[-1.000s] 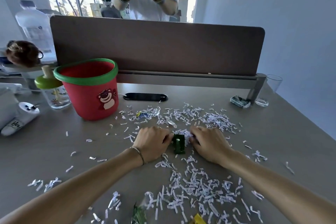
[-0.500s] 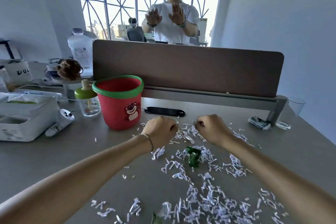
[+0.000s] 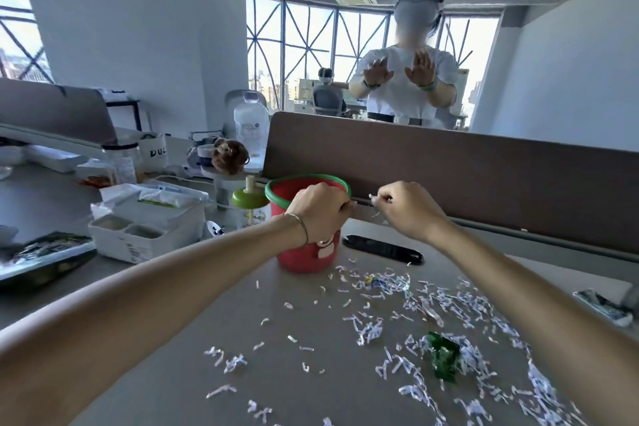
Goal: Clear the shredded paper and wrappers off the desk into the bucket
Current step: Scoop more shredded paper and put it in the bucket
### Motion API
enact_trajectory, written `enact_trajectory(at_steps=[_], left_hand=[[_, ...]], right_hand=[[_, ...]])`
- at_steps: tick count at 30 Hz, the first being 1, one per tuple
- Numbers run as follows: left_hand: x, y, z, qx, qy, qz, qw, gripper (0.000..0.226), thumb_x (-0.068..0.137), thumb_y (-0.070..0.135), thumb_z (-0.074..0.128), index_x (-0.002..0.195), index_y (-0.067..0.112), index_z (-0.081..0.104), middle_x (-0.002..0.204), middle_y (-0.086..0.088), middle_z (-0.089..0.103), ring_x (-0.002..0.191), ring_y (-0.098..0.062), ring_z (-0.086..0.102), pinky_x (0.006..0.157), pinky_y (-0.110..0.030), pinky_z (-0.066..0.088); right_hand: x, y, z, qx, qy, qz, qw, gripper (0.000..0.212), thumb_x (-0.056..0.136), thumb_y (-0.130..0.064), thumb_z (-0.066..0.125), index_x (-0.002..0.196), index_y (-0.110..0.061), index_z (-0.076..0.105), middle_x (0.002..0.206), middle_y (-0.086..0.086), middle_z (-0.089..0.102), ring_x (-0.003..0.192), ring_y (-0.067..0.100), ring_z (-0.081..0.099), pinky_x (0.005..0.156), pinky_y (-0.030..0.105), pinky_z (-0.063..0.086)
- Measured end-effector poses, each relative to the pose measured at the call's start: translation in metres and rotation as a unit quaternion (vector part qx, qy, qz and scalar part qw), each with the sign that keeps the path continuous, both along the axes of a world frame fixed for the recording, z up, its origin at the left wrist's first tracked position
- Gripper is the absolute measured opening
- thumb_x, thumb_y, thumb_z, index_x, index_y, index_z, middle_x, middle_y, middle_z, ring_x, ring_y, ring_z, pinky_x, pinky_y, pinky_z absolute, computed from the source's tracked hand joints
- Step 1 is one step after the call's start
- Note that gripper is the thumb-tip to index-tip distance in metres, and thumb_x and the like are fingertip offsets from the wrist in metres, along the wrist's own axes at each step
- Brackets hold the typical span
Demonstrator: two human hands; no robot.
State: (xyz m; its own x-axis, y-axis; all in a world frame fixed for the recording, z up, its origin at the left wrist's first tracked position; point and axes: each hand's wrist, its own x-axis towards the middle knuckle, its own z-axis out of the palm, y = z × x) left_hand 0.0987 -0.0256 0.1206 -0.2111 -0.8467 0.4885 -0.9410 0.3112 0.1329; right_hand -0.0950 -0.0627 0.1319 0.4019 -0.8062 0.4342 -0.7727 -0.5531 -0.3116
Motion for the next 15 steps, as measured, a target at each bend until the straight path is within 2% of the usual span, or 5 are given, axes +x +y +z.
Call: enact_trajectory(at_steps=[3, 5, 8, 12, 15], left_hand=[[0.019, -0.012, 0.008, 0.007, 0.027, 0.030, 0.999, 0.044, 0.101, 0.038, 0.047, 0.060, 0.023, 0.049, 0.062, 0.004, 0.052, 0.066, -0.028, 0.059, 0.059, -0.033, 0.041], [0.030, -0.024, 0.012, 0.007, 0.039, 0.049, 0.998, 0.045, 0.100, 0.040, 0.048, 0.057, 0.026, 0.045, 0.063, 0.005, 0.052, 0.066, -0.027, 0.058, 0.060, -0.032, 0.040], [0.046, -0.047, 0.017, 0.007, 0.060, 0.064, 0.996, 0.042, 0.099, 0.042, 0.048, 0.062, 0.021, 0.052, 0.068, 0.001, 0.059, 0.069, -0.029, 0.061, 0.060, -0.031, 0.043], [0.058, -0.082, 0.020, 0.021, 0.088, 0.085, 0.992, 0.047, 0.100, 0.041, 0.048, 0.061, 0.017, 0.055, 0.068, -0.001, 0.061, 0.066, -0.027, 0.058, 0.060, -0.031, 0.042], [0.063, -0.107, 0.016, 0.049, 0.120, 0.104, 0.986, 0.049, 0.098, 0.041, 0.049, 0.055, 0.020, 0.051, 0.067, -0.001, 0.062, 0.068, -0.028, 0.061, 0.062, -0.031, 0.045]], right_hand=[[0.024, -0.009, 0.006, 0.016, -0.007, 0.015, 1.000, 0.047, 0.098, -0.032, 0.056, 0.056, -0.013, 0.047, 0.049, -0.003, 0.056, 0.047, 0.006, 0.052, 0.051, 0.031, 0.031], [0.038, -0.017, 0.008, 0.029, -0.017, 0.025, 0.999, 0.049, 0.097, -0.039, 0.055, 0.058, -0.010, 0.051, 0.052, -0.002, 0.062, 0.051, 0.010, 0.056, 0.051, 0.033, 0.035], [0.052, -0.026, 0.009, 0.039, -0.022, 0.036, 0.998, 0.058, 0.091, -0.056, 0.046, 0.065, -0.006, 0.060, 0.062, 0.003, 0.070, 0.059, 0.020, 0.066, 0.055, 0.038, 0.048], [0.061, -0.044, 0.005, 0.032, 0.020, 0.026, 0.999, 0.048, 0.092, -0.046, 0.047, 0.064, -0.008, 0.057, 0.061, 0.005, 0.070, 0.058, 0.025, 0.067, 0.057, 0.047, 0.055], [0.064, -0.059, 0.005, 0.019, 0.035, 0.013, 0.999, 0.044, 0.091, -0.038, 0.048, 0.063, -0.005, 0.051, 0.061, 0.009, 0.068, 0.053, 0.026, 0.061, 0.051, 0.043, 0.049]])
